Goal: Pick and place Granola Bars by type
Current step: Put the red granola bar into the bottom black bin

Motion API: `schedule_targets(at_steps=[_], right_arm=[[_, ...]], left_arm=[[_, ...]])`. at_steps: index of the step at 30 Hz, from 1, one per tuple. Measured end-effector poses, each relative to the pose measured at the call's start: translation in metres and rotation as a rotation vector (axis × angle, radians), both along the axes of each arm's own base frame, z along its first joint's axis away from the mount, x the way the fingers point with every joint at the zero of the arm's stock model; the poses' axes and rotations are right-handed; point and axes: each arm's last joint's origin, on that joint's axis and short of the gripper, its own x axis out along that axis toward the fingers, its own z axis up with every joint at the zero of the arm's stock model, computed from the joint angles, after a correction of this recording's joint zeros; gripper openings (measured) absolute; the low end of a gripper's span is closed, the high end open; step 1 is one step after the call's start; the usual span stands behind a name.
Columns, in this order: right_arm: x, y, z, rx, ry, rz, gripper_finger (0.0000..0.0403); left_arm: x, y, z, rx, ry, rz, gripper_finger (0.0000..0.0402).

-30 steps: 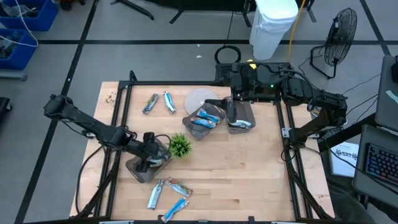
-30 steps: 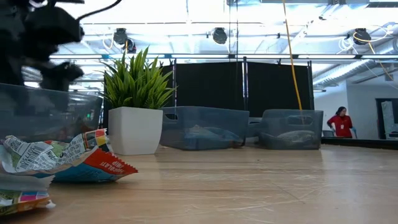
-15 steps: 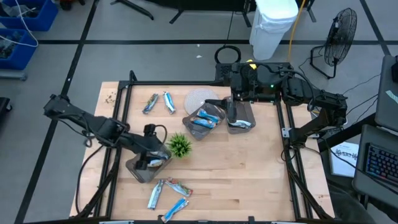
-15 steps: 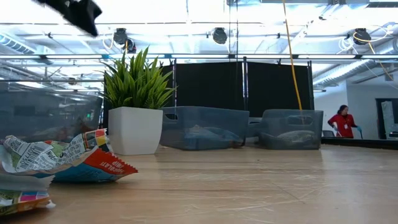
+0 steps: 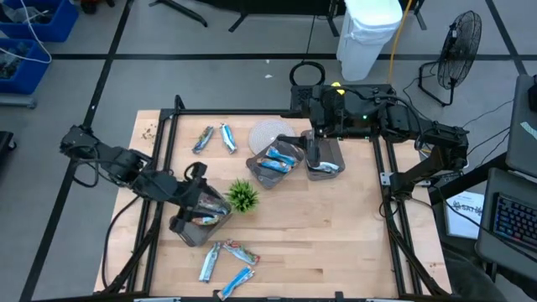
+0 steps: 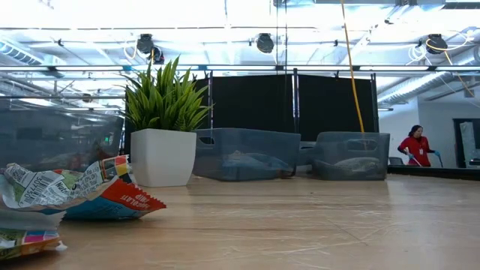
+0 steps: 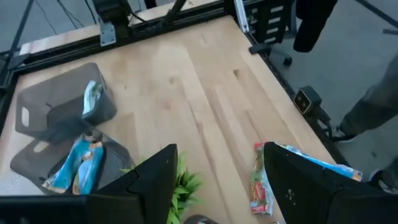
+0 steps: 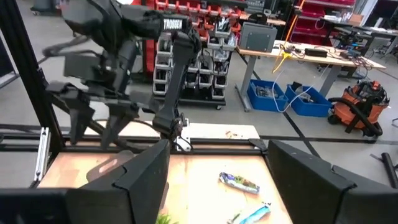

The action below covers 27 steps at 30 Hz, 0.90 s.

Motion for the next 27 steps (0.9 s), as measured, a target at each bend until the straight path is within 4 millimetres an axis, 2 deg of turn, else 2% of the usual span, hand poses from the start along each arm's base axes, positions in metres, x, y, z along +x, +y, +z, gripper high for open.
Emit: schedule_targets(at_steps=[4, 15, 27], right_arm=[[0.000, 0.000, -0.001, -0.001, 0.005, 0.000, 0.0263], [-0.007, -0.001, 0.003, -0.024, 0.002, 0.001, 0.0263], [-0.013, 0.000, 0.003, -0.027, 0.023, 0.000, 0.0263]], left_arm=[[0.008, -0.012, -0.008, 0.017, 0.050, -0.043, 0.0246], [0.046, -0.046, -0.058, 0.085, 0.273, -0.084, 0.0288], [0.095, -0.072, -0.122, 0.151, 0.401, -0.074, 0.0287]])
